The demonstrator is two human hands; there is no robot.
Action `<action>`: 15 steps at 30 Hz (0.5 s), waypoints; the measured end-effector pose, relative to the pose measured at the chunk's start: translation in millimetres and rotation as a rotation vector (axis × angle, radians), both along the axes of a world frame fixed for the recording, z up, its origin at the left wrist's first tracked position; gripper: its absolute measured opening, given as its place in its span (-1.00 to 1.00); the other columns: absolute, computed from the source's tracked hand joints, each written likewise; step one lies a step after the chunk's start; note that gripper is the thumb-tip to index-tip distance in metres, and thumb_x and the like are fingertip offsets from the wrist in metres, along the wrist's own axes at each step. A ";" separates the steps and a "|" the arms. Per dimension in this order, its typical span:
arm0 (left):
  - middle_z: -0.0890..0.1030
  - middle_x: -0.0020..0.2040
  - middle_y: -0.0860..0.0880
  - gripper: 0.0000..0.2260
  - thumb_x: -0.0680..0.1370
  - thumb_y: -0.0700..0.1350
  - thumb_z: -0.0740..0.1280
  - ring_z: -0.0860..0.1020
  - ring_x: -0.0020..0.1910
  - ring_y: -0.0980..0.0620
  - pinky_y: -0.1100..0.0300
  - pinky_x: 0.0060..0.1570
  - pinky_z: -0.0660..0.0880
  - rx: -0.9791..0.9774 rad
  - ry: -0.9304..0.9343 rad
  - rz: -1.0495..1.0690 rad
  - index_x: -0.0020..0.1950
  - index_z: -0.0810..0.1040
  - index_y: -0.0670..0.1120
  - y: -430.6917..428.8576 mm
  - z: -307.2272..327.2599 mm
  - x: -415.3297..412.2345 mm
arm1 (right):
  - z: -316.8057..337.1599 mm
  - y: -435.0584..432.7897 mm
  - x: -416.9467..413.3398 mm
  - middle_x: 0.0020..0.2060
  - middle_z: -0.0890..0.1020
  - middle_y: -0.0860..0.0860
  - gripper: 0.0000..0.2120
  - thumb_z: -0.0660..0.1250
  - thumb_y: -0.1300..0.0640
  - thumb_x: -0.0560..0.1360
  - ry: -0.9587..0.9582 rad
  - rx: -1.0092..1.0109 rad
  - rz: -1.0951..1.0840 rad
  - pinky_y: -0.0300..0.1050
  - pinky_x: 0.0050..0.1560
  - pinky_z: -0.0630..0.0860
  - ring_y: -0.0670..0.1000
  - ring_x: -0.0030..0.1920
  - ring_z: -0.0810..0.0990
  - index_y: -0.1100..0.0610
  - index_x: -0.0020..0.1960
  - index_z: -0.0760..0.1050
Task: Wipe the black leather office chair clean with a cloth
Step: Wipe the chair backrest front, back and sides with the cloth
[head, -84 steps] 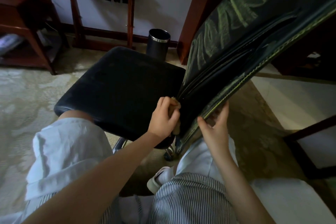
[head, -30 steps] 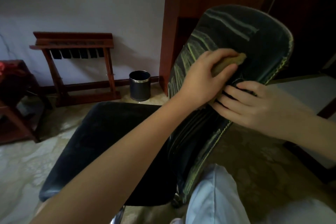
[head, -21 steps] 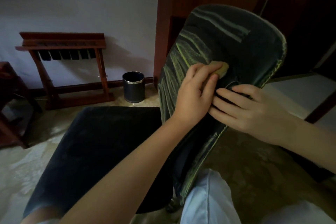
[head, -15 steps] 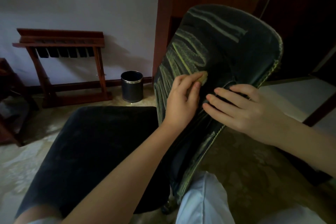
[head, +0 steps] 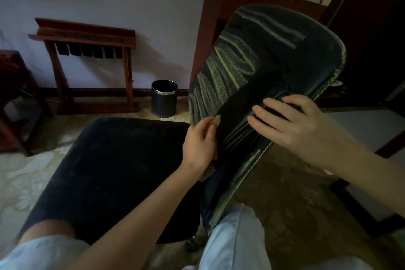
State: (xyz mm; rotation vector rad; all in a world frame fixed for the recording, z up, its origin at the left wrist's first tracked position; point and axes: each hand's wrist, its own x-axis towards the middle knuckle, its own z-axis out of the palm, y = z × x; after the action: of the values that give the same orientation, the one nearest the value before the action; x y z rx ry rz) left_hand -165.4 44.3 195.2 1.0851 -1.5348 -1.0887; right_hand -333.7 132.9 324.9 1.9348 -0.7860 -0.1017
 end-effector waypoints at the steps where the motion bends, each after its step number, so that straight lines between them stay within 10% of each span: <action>1: 0.54 0.10 0.00 -0.75 0.60 -0.02 0.18 0.48 0.16 0.05 0.04 0.23 0.40 -0.039 -0.012 0.007 0.26 0.49 0.07 1.7 7.0 -1.8 | 0.2 0.4 0.3 0.05 0.65 0.15 -0.61 -0.01 0.37 0.61 0.001 0.006 -0.007 0.02 0.12 0.32 0.16 0.08 0.62 0.22 0.12 0.59; 15: 0.46 0.00 -0.06 -0.77 0.59 -0.20 0.21 0.36 -0.01 0.19 0.55 0.02 0.25 -0.466 0.062 -0.104 0.24 0.47 -0.14 -28.7 104.3 -46.4 | -4.6 -2.0 -0.2 0.03 0.65 0.14 -0.70 0.10 0.30 0.58 -0.010 -0.006 0.015 0.02 0.17 0.34 0.15 0.07 0.61 0.20 0.11 0.59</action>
State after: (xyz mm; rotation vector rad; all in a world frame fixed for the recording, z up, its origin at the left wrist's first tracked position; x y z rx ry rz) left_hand -211.8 15.6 299.5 0.6531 -1.6991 -0.7672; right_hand -333.9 130.9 320.4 1.9372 -0.7774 -0.0800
